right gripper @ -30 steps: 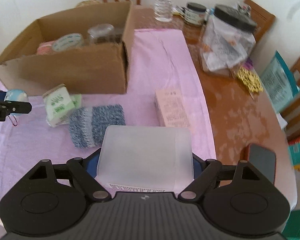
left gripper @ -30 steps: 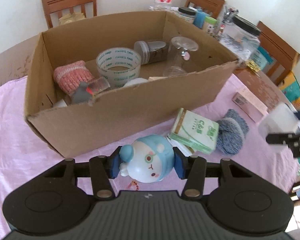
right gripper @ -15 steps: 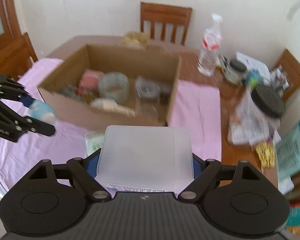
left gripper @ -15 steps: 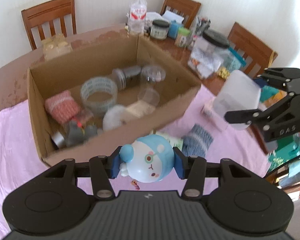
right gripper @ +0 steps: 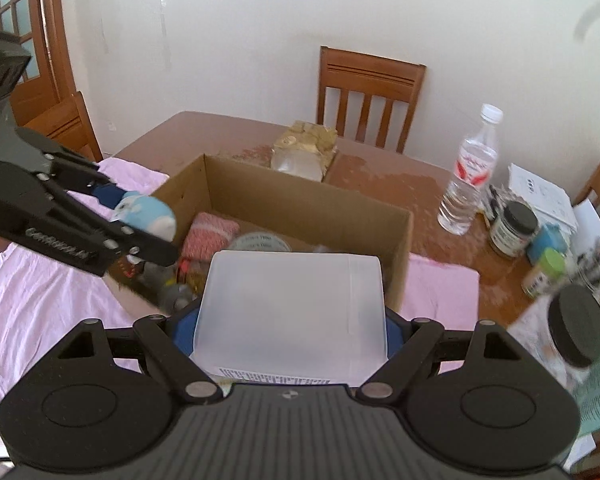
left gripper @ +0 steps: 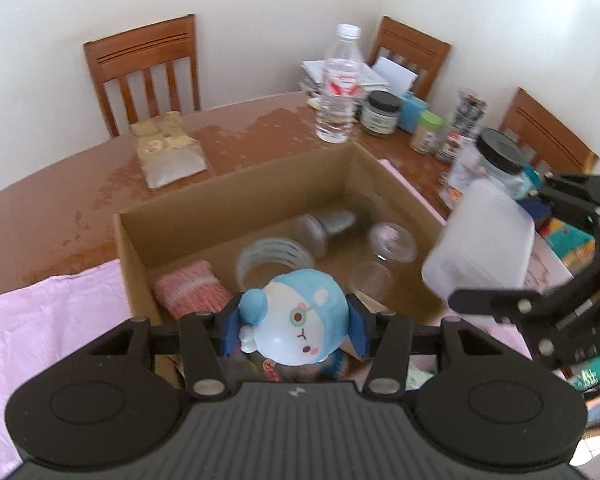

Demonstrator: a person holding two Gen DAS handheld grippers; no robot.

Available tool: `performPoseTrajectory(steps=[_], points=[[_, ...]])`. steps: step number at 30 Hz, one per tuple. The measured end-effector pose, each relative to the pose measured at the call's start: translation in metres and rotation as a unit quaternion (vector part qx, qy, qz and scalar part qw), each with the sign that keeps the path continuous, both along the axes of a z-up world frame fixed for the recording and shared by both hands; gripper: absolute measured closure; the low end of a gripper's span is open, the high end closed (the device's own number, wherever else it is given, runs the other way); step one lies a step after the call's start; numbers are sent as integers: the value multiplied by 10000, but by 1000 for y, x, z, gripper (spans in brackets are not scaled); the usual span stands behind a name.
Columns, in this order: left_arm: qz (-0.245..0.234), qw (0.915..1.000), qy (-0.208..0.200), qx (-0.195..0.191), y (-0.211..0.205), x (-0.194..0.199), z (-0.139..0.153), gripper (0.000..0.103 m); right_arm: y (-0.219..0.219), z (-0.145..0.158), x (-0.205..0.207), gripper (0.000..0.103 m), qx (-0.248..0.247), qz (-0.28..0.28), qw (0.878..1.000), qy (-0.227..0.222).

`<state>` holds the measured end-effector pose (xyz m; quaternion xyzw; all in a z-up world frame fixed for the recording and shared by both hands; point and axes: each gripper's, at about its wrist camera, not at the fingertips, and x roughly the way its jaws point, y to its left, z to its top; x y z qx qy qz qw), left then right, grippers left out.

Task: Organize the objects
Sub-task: 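Lower the toy figure and plastic box into the box and open both tools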

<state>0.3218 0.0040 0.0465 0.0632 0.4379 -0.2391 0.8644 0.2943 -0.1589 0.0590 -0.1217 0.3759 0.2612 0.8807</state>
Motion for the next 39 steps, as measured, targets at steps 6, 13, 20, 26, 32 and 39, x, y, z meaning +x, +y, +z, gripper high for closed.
performPoseTrajectory(steps=[6, 13, 20, 26, 32, 39], points=[[165, 9998, 39, 116, 6, 28, -11, 52, 9, 4, 11, 0, 99, 15, 9998, -158], [320, 9992, 61, 236, 10, 52, -21, 51, 0, -4, 17, 0, 16, -175, 9998, -30], [934, 9944, -107, 483, 16, 66, -28, 4, -11, -11, 16, 0, 6, -388, 9992, 60], [922, 9940, 50, 585, 17, 59, -32, 3, -19, -21, 16, 0, -24, -483, 9986, 200], [944, 9935, -92, 631, 17, 43, -23, 3, -29, -30, 13, 0, 11, -580, 9978, 326], [979, 9921, -361, 701, 15, 15, -11, 3, -39, -43, -2, 0, -65, -739, 9969, 253]])
